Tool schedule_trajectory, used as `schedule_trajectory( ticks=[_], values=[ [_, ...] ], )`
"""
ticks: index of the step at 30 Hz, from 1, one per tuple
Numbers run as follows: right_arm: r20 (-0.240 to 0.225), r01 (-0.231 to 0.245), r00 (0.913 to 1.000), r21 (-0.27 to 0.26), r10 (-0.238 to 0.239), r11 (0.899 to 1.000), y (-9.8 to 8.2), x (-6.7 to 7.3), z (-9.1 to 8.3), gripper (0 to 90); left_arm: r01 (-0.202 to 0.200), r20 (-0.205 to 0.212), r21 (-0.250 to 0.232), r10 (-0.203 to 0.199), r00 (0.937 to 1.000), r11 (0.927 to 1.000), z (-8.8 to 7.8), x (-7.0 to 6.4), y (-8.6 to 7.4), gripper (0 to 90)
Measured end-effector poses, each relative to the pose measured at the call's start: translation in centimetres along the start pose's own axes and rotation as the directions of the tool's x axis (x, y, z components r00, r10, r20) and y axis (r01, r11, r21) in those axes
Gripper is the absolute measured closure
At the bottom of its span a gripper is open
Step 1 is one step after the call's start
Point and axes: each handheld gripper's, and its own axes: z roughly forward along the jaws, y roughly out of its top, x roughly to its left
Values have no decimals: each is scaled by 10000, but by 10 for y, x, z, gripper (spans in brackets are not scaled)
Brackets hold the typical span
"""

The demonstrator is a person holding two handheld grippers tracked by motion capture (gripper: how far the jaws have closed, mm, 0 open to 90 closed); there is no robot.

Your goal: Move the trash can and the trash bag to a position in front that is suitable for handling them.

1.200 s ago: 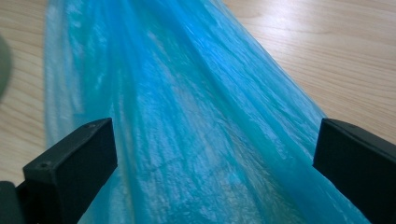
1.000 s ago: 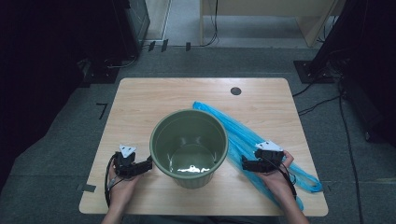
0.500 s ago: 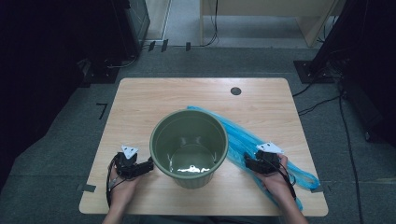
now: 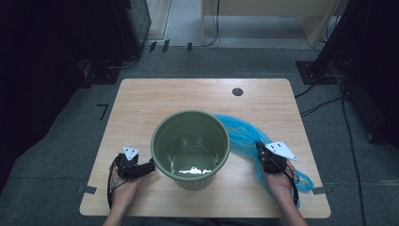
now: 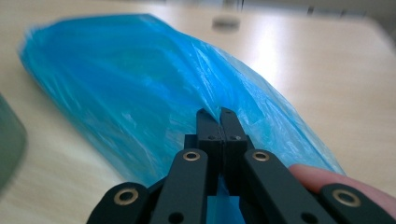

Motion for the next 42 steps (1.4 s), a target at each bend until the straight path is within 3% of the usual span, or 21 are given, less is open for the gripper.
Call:
schedule_trajectory(
  ticks=[1, 2, 5, 12, 18, 19, 20, 21, 28, 31, 34, 39, 42],
  values=[
    [0, 0, 10000, 0, 0, 10000, 0, 0, 0, 900, 0, 0, 0, 0, 10000, 10000, 0, 0, 0, 131],
    [22, -41, 10000, -627, 42, 9980, 9, 1, -9, 900, 25, -13, -17, -25, 10000, 10000, 0, 0, 0, 130],
    [164, 123, 9998, -1307, -102, 9913, 24, 2, -21, 900, 37, -35, -12, -37, 10000, 10000, 0, 0, 0, 130],
    [-8, 96, 9999, -2230, -101, 9748, 52, 9, -43, 900, 85, -94, -10, -85, 9999, 10000, 1, -1, 1, 131],
    [-104, 75, 9999, -3618, -121, 9322, 86, 18, -72, 900, 119, -135, -48, -119, 9998, 9999, 1, -2, 1, 131],
    [-150, 49, 9998, -3789, -115, 9254, 91, 19, -77, 900, 119, -135, -48, -119, 9998, 9999, 1, -2, 1, 130],
    [-150, 49, 9998, -3789, -115, 9254, 91, 19, -77, 900, 120, -138, -42, -121, 9998, 9999, 1, -2, 1, 130],
    [-257, 6, 9996, -4112, -123, 9115, 101, 21, -86, 900, 116, -145, -44, -117, 9998, 9999, 2, -2, 1, 130],
    [-500, -116, 9986, -4981, -154, 8670, 126, 21, -110, 900, 114, -139, -26, -114, 9998, 9999, 2, -2, 1, 131],
    [-620, -173, 9979, -5101, -167, 8599, 131, 20, -117, 900, 115, -139, -28, -116, 9998, 9999, 2, -2, 1, 131],
    [-895, -157, 9952, -5426, -392, 8398, 138, 18, -129, 900, 111, -142, -28, -112, 9998, 9999, 2, -2, 1, 131],
    [-1212, -80, 9900, -5619, -727, 8272, 139, 14, -141, 900, 99, -150, -32, -99, 9998, 9999, 2, -2, 2, 131],
    [-1303, 196, 9848, -5724, -1145, 8197, 137, 11, -146, 900, 98, -150, -30, -98, 9998, 9999, 2, -2, 2, 131]
  ],
)
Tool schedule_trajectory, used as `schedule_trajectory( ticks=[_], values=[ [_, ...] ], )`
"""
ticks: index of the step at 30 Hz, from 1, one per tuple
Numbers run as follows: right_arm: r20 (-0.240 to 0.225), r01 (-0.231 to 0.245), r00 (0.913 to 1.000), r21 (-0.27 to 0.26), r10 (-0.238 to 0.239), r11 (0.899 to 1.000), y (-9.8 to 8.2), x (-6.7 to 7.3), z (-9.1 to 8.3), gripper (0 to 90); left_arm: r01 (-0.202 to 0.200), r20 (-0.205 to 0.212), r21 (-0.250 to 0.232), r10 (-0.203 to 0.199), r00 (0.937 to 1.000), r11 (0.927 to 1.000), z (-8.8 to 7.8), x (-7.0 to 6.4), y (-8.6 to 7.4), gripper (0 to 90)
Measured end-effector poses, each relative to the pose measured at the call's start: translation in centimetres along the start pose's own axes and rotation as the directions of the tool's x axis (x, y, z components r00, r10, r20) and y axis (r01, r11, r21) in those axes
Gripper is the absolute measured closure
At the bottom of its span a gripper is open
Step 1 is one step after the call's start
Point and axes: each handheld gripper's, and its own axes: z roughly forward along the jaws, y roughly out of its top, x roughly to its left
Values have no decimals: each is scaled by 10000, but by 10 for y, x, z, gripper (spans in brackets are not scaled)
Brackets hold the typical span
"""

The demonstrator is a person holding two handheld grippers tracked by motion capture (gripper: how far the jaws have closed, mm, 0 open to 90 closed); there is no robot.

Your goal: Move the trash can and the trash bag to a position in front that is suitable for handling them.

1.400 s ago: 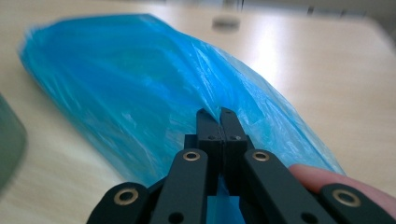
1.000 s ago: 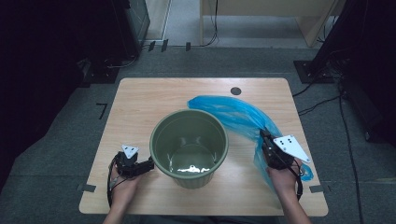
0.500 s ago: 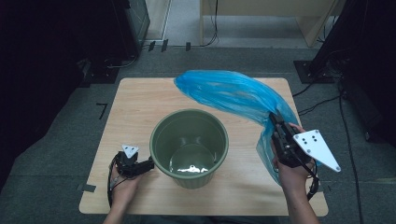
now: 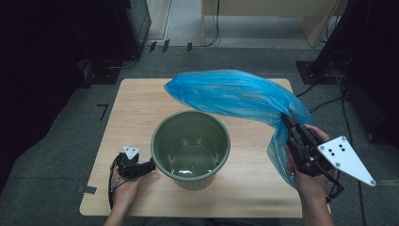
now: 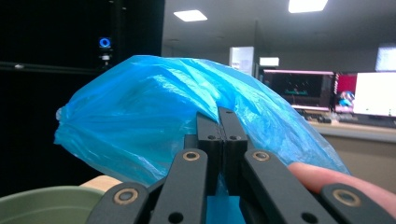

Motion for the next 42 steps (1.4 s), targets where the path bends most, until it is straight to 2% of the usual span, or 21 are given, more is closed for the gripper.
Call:
schedule_trajectory(
  ticks=[8, 10, 13, 15, 20, 25, 31, 34, 38, 42],
  values=[
    [-711, 717, 9950, 119, -706, 9974, -5, -10, -13, 900, 13, -13, -10, -13, 10000, 10000, 0, 0, 0, 131],
    [-1205, 939, 9886, 242, -903, 9953, -8, -14, -17, 900, 43, -32, -13, -43, 10000, 10000, 1, 0, 0, 131],
    [-1548, 1277, 9807, 418, -1198, 9909, -11, -15, -17, 900, 50, -41, -11, -50, 10000, 10000, 1, 0, 1, 131],
    [-1691, 1428, 9767, 542, -1318, 9883, -12, -15, -17, 900, 44, -41, -3, -44, 10000, 10000, 1, 0, 1, 131],
    [-1737, 1557, 9747, 735, -1411, 9851, -16, -15, -11, 900, 55, -42, -12, -55, 10000, 10000, 1, 0, 1, 131],
    [-1942, 1714, 9693, 939, -1508, 9807, -19, -7, -1, 900, 62, -42, -16, -62, 10000, 10000, 1, 0, 0, 131],
    [-2104, 2001, 9614, 912, -1775, 9755, -18, 3, 9, 900, 62, -43, -18, -63, 10000, 10000, 0, 0, 0, 131],
    [-2362, 2135, 9538, 972, -1859, 9721, -18, 11, 18, 900, 49, -40, -5, -49, 10000, 10000, 0, 0, 0, 131],
    [-2523, 2186, 9495, 1060, -1864, 9700, -20, 18, 24, 900, 48, -41, -8, -48, 10000, 10000, 0, 0, 0, 131],
    [-2743, 2397, 9408, 1231, -1991, 9630, -24, 28, 35, 896, 79, -7, -6, -79, 10000, 10000, -1, 0, -1, 131]
  ],
)
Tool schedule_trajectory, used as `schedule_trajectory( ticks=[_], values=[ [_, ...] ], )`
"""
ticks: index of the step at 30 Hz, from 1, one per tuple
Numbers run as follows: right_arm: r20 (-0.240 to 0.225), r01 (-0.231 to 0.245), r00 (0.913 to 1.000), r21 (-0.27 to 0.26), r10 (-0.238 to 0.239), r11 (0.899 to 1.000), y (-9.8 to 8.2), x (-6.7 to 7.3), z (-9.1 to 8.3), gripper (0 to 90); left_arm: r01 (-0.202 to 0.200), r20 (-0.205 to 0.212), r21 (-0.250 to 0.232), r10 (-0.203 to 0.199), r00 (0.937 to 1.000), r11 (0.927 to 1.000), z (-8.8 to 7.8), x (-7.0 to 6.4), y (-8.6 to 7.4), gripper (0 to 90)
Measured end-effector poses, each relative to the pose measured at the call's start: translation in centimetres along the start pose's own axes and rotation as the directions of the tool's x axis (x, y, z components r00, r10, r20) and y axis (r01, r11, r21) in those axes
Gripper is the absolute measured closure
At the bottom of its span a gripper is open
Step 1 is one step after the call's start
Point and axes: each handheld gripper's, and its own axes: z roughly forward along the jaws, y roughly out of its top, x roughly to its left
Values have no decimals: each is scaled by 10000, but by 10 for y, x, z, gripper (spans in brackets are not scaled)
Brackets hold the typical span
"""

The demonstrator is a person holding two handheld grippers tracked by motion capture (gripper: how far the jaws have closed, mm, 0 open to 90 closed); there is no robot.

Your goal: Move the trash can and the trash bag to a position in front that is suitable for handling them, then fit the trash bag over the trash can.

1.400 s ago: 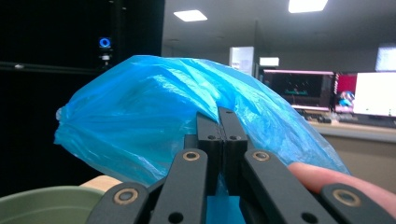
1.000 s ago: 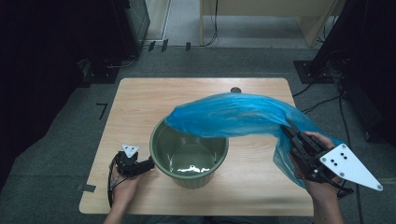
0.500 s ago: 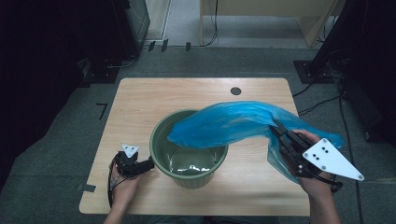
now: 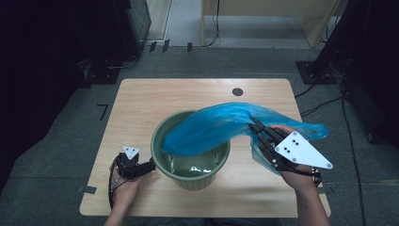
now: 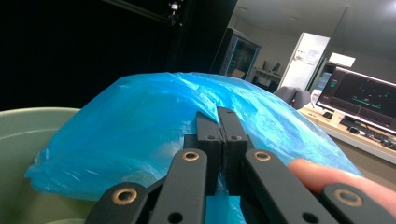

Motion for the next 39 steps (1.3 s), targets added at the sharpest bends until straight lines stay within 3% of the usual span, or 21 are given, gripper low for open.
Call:
schedule_trajectory(
  ticks=[7, 8, 9, 11, 15, 19, 24, 26, 27, 28, 29, 30, 31, 32, 35, 36, 37, 38, 39],
  values=[
    [-282, 90, 9996, 120, -87, 9999, -1, 8, 13, 887, 130, 160, -56, -129, 9998, 9999, -1, 2, 0, 131],
    [-335, 89, 9994, 124, -84, 9999, 0, 12, 17, 827, 130, 160, -56, -129, 9998, 9999, -1, 2, 0, 131],
    [-335, 89, 9994, 124, -84, 9999, 0, 12, 17, 827, 138, 163, -56, -137, 9998, 9999, -1, 2, 0, 131],
    [-398, 205, 9990, -50, -207, 9998, 2, 17, 22, 703, 175, 168, -63, -174, 9997, 9998, -2, 3, -1, 131],
    [-364, 206, 9991, -140, -211, 9997, 4, 22, 26, 680, 326, 241, -96, -324, 9992, 9994, -3, 5, 0, 130],
    [-190, 54, 9998, -185, -58, 9998, 6, 26, 35, 643, 296, 127, -324, -292, 9995, 9990, -6, 5, 1, 130],
    [-85, -81, 9999, -337, 78, 9994, 7, 28, 41, 601, 613, 34, -958, -612, 9981, 9935, -16, 8, 8, 130],
    [90, -150, 9998, -495, 154, 9987, 7, 29, 44, 585, 756, -63, -1448, -773, 9970, 9866, -28, 8, 15, 130],
    [90, -150, 9998, -495, 154, 9987, 7, 29, 44, 585, 756, -63, -1448, -773, 9970, 9866, -28, 8, 15, 130],
    [65, -142, 9999, -544, 146, 9984, 7, 29, 46, 567, 904, -74, -1804, -933, 9956, 9794, -36, 10, 20, 131],
    [99, -103, 9999, -541, 109, 9985, 8, 30, 46, 560, 904, -74, -1804, -933, 9956, 9794, -36, 10, 20, 130],
    [133, -40, 9999, -538, 48, 9985, 8, 30, 47, 551, 1086, -48, -2092, -1120, 9937, 9718, -45, 13, 25, 131],
    [133, -40, 9999, -538, 48, 9985, 8, 30, 47, 551, 1086, -48, -2092, -1120, 9937, 9718, -45, 13, 25, 131],
    [206, 14, 9998, -646, 0, 9979, 10, 32, 48, 551, 1167, 102, -2453, -1178, 9930, 9624, -55, 16, 31, 131],
    [183, -3, 9998, -760, 17, 9971, 12, 33, 49, 576, 886, -6, -2783, -924, 9957, 9564, -66, 16, 38, 131],
    [184, 26, 9998, -791, -11, 9969, 12, 33, 49, 586, 844, 124, -3285, -850, 9963, 9407, -79, 15, 44, 131],
    [183, 45, 9998, -797, -30, 9968, 13, 33, 49, 593, 844, 124, -3285, -850, 9963, 9407, -79, 15, 44, 131],
    [163, 39, 9999, -791, -26, 9969, 13, 33, 49, 600, 788, 256, -3733, -746, 9969, 9243, -91, 12, 50, 132],
    [158, 95, 9998, -776, -83, 9969, 13, 33, 50, 604, 737, 305, -3920, -671, 9973, 9170, -96, 10, 52, 132]
  ],
)
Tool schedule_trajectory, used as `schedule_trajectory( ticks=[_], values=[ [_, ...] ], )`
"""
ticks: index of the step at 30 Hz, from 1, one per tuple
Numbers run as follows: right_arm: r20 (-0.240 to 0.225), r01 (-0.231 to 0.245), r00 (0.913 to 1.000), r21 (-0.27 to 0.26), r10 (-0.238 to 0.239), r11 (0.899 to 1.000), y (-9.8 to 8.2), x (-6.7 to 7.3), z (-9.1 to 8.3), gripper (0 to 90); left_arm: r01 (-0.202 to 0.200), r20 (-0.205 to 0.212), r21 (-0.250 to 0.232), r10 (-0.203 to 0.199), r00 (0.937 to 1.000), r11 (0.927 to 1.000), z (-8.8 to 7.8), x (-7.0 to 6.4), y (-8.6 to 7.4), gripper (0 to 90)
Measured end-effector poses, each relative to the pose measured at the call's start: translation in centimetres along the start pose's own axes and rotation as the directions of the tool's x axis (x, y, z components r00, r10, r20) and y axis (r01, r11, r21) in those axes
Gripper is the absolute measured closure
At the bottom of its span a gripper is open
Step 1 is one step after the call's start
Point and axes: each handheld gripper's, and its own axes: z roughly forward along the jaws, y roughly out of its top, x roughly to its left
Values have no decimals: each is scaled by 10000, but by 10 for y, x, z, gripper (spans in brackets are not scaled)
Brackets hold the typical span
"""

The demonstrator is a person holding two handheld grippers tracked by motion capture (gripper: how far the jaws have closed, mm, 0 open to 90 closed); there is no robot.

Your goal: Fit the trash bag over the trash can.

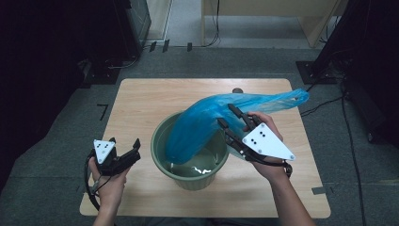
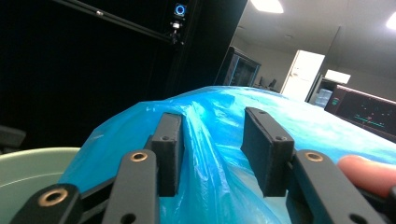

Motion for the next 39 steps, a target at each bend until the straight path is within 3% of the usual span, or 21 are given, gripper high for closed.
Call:
schedule_trajectory(
  ticks=[3, 4, 7, 9, 12, 15, 20, 24, 25, 26, 28, 29, 32, 35, 38, 39],
  values=[
    [-67, 56, 10000, 43, -56, 10000, 1, 1, 2, 617, -93, 202, -415, 102, 9997, 9991, -7, -6, 6, 132],
    [-84, 59, 9999, 47, -59, 10000, 1, 2, 2, 618, -105, 433, -816, 140, 9990, 9966, -13, -12, 12, 132],
    [-195, 132, 9997, 49, -131, 9999, 2, 5, 4, 620, -248, 614, -1214, 324, 9976, 9923, -18, -17, 18, 134],
    [-221, 142, 9997, 53, -141, 9999, 2, 6, 4, 620, -511, 890, -1563, 656, 9939, 9864, -24, -23, 26, 136],
    [-328, 232, 9992, 56, -230, 9997, 4, 9, 6, 620, -496, 1394, -2064, 795, 9870, 9772, -32, -34, 37, 137],
    [-349, 248, 9991, 34, -247, 9997, 4, 10, 7, 620, -488, 1625, -2206, 860, 9829, 9741, -34, -41, 41, 141],
    [-433, 318, 9986, 66, -315, 9995, 5, 13, 7, 622, -1160, 1928, -2509, 1671, 9669, 9610, -36, -61, 50, 141],
    [-538, 408, 9977, 88, -403, 9991, 6, 15, 5, 624, -1364, 2521, -2776, 2091, 9448, 9510, -36, -78, 55, 175],
    [-551, 443, 9975, 54, -439, 9990, 6, 14, 5, 624, -1451, 2614, -2856, 2227, 9392, 9473, -36, -83, 55, 241],
    [-551, 443, 9975, 54, -439, 9990, 6, 14, 5, 624, -1528, 2603, -2975, 2340, 9367, 9424, -36, -87, 56, 241],
    [-559, 420, 9976, 36, -417, 9991, 7, 15, 5, 624, -1647, 2830, -3109, 2566, 9242, 9361, -36, -95, 57, 271],
    [-596, 450, 9972, 15, -448, 9990, 8, 16, 4, 624, -1683, 2891, -3154, 2635, 9203, 9339, -36, -99, 58, 321],
    [-639, 493, 9967, -27, -494, 9988, 10, 17, 2, 623, -1806, 3105, -3284, 2865, 9064, 9271, -36, -108, 61, 337],
    [-761, 561, 9955, -105, -567, 9984, 12, 21, 0, 628, -2078, 3096, -3306, 3138, 8976, 9206, -35, -115, 61, 355],
    [-908, 562, 9942, -183, -577, 9982, 14, 22, -1, 643, -2087, 3143, -3301, 3156, 8953, 9206, -35, -116, 60, 473],
    [-979, 567, 9935, -194, -583, 9982, 14, 23, -2, 649, -2069, 3265, -3286, 3164, 8907, 9215, -35, -115, 60, 473]
  ],
)
